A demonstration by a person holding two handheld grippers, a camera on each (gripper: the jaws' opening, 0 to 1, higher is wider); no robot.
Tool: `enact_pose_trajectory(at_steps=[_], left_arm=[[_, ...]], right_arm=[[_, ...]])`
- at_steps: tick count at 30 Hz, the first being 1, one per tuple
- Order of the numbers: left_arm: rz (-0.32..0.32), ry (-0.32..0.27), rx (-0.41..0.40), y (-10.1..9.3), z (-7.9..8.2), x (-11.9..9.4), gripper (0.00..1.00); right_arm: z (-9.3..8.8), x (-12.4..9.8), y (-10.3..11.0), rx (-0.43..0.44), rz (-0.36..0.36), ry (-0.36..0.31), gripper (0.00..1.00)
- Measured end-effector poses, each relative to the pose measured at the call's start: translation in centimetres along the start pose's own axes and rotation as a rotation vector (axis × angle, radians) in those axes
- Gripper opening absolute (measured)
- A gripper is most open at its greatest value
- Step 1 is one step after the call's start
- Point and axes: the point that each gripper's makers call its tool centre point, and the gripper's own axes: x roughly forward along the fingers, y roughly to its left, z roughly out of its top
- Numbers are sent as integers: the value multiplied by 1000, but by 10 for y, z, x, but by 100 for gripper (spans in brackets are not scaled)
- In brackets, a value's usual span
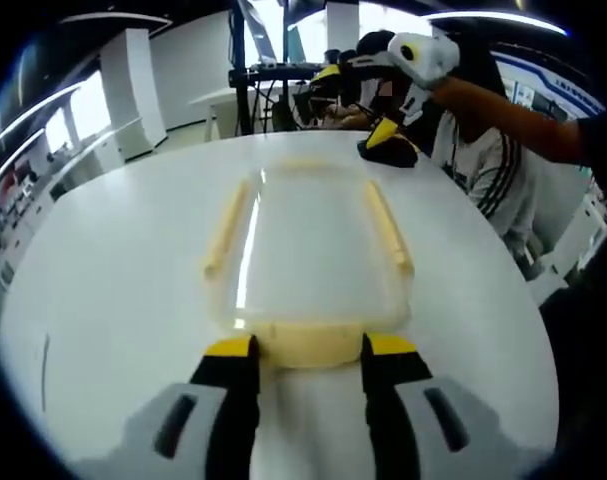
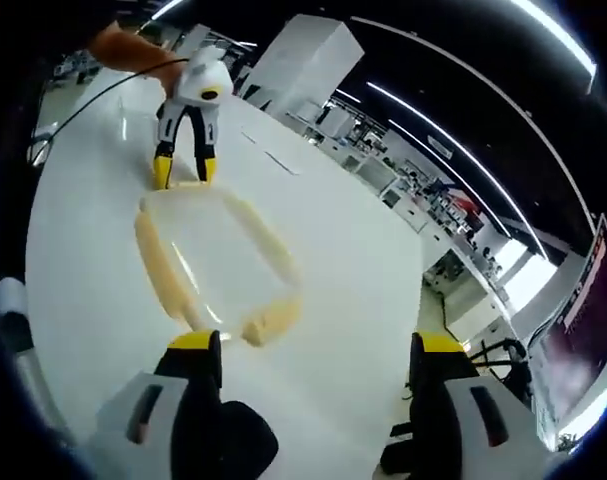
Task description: Snap each plastic latch of the storage box into its locked position after aligning the lid with the box until every specified latch is closed and the lid sits flush.
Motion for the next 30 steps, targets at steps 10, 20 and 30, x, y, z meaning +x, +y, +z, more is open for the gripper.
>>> enact_pose_trajectory(at_steps=[10, 20, 30], left_arm=[[-1, -9, 0, 1, 1, 1, 39], [-1, -13, 0, 3, 1, 1, 39], [-1, -14, 0, 3, 1, 2, 39]], right_arm=[[-3, 6, 3, -41, 83, 18, 76], [-8, 11, -3, -84, 136, 40, 76], [-12, 16, -5, -102, 176, 39, 77]])
